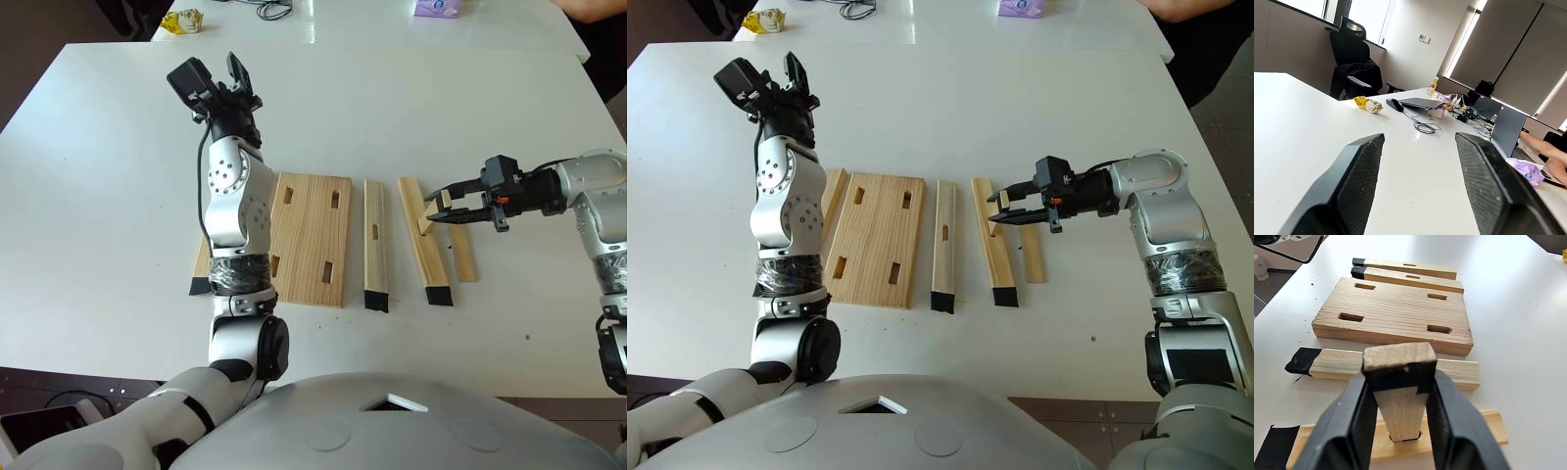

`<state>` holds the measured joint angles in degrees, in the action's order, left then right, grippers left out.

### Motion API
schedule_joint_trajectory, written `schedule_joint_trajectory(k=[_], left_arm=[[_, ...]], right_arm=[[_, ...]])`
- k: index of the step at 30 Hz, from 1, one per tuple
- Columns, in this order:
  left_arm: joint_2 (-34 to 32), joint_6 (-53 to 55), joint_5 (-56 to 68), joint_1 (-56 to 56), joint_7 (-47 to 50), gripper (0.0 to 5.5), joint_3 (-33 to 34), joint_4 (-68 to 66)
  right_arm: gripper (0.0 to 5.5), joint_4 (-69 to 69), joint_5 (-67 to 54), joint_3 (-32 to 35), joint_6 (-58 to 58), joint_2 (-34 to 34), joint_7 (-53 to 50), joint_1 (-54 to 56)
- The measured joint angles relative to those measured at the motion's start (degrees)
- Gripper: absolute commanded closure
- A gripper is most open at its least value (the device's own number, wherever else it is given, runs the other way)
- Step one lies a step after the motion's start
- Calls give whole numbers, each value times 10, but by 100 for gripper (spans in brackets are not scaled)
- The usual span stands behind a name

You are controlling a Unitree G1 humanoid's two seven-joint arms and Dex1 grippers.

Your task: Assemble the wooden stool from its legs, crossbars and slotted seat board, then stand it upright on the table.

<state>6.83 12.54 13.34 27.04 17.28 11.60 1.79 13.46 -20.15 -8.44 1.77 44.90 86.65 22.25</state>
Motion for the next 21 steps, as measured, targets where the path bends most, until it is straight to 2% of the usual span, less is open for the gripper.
schedule_joint_trajectory(k=[9, 21], left_arm=[[-10, 16, 0, 9, -16, 280, 0, -3], [-17, 25, 2, 9, -25, 280, 1, -3]], right_arm=[[417, -37, -7, 6, -14, -2, -43, -44], [417, -30, -23, 7, -12, -4, -58, -50]])
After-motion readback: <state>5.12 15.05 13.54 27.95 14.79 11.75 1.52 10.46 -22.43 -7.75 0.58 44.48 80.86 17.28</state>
